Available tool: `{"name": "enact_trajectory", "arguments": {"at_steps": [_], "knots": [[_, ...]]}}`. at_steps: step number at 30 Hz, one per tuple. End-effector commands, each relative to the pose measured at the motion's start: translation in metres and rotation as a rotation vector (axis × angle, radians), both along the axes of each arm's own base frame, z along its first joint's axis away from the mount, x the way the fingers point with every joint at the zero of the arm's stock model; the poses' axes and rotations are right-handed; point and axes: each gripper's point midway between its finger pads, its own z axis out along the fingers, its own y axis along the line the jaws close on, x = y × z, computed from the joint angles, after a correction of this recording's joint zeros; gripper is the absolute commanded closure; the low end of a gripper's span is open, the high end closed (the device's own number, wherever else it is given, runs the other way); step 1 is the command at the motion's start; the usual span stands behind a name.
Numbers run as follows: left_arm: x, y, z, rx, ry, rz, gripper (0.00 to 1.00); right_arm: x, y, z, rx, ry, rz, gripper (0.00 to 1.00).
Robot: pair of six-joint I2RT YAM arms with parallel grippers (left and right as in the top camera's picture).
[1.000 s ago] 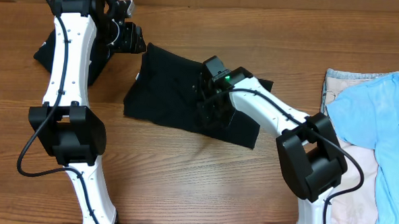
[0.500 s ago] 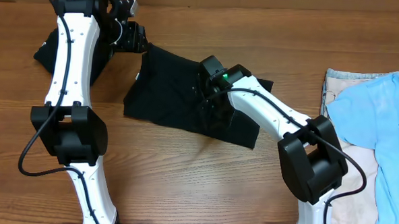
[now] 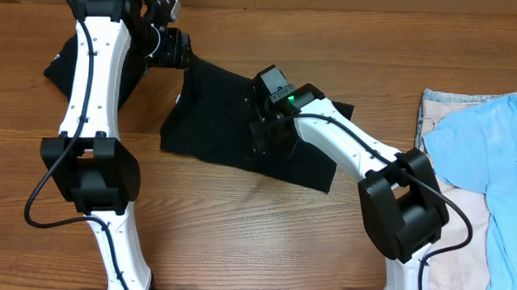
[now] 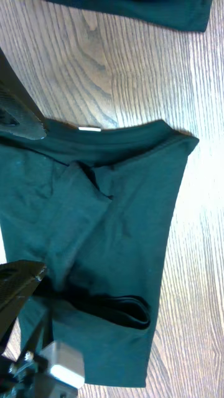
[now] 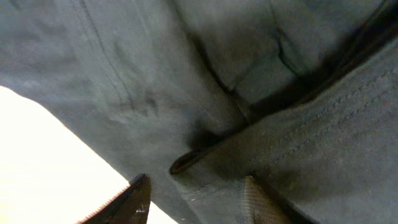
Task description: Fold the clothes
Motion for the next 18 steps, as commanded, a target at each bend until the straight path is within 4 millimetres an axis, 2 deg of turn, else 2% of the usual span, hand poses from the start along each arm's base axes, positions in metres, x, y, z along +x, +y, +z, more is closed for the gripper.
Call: {"name": "enact_trajectory", "arguments": {"at_steps": [1, 2, 5, 6, 7, 8, 17, 18], "knots": [[0.001, -0.005, 0.009, -0.004, -0.025, -0.019, 0.34, 0.001, -0.001, -0.008, -0.016, 0.013, -0.023, 0.73], [0.001, -0.005, 0.009, -0.004, -0.025, -0.020, 0.34, 0.002, -0.001, -0.007, -0.014, 0.012, -0.024, 0.77], [0.001, -0.005, 0.009, -0.004, -0.025, -0.019, 0.34, 0.001, -0.001, -0.007, -0.016, 0.015, -0.026, 0.78], [0.001, -0.005, 0.009, -0.004, -0.025, -0.019, 0.34, 0.001, -0.002, -0.007, -0.017, 0.017, -0.027, 0.81], [0.001, -0.005, 0.009, -0.004, -0.025, -0.019, 0.34, 0.001, -0.003, -0.008, -0.018, 0.018, -0.029, 0.91], [0.001, -0.005, 0.009, -0.004, -0.025, -0.019, 0.34, 0.001, -0.003, -0.008, -0.019, 0.020, -0.029, 0.96], [0.001, -0.005, 0.009, -0.004, -0.024, -0.019, 0.34, -0.020, -0.016, 0.000, -0.077, 0.091, 0.013, 0.96], [0.001, -0.005, 0.009, -0.004, -0.025, -0.019, 0.34, -0.021, -0.016, 0.001, -0.078, 0.087, 0.034, 0.88]]}}
